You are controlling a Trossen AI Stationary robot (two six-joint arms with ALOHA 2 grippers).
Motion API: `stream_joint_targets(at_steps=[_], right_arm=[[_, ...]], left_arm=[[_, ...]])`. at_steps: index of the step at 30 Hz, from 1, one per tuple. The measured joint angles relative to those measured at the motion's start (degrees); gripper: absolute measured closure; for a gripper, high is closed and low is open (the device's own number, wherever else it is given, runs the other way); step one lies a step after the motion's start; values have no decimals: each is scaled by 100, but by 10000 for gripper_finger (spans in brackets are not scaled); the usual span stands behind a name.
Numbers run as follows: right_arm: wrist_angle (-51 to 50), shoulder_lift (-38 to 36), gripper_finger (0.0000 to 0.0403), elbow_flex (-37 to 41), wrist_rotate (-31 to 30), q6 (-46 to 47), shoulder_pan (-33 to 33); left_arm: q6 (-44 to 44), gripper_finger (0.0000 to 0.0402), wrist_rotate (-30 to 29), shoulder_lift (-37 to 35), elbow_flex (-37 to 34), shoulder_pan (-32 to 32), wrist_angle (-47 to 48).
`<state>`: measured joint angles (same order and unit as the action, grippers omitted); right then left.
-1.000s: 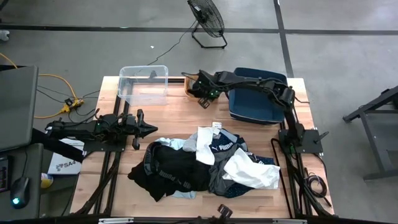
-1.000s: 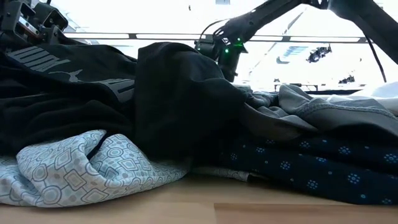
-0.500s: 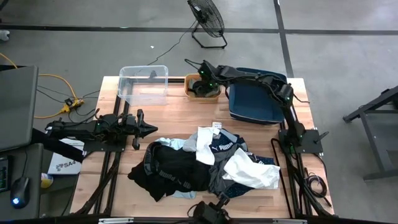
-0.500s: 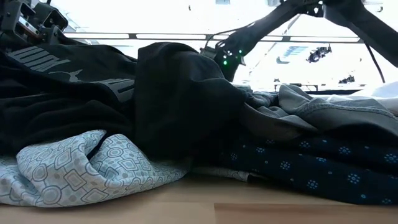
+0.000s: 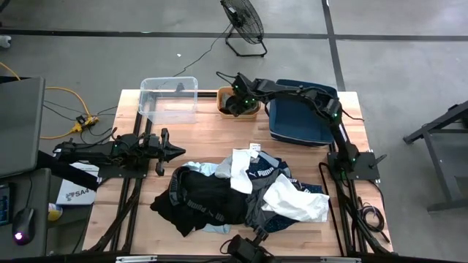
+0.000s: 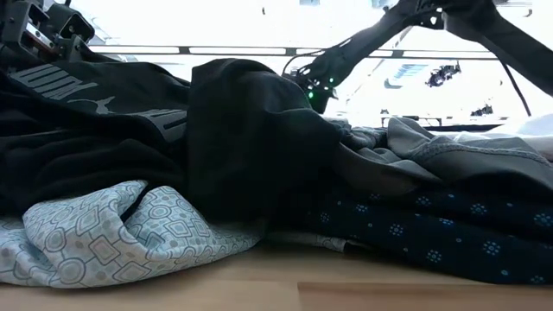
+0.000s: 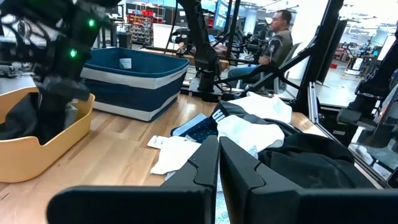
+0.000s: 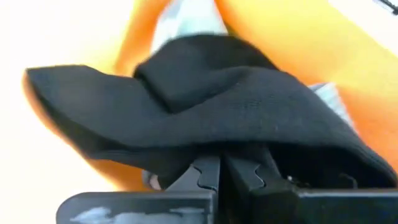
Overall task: Pick & Place Cloths
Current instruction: Put the black sock into the yellow bin, then put the gray sock into the yellow bin
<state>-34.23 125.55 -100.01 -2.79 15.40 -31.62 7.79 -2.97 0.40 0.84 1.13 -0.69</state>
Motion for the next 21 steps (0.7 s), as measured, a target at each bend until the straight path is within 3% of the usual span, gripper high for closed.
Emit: stream_joint_targets(at_steps=[10,21], right_arm=[[-184,-547,389,0,351,102,99],[-745,-690,228,0,2055,-208,348]], left_arm=[[0,389,-1,-1,1,-1,2],[0,389,-1,1,0,0,2]])
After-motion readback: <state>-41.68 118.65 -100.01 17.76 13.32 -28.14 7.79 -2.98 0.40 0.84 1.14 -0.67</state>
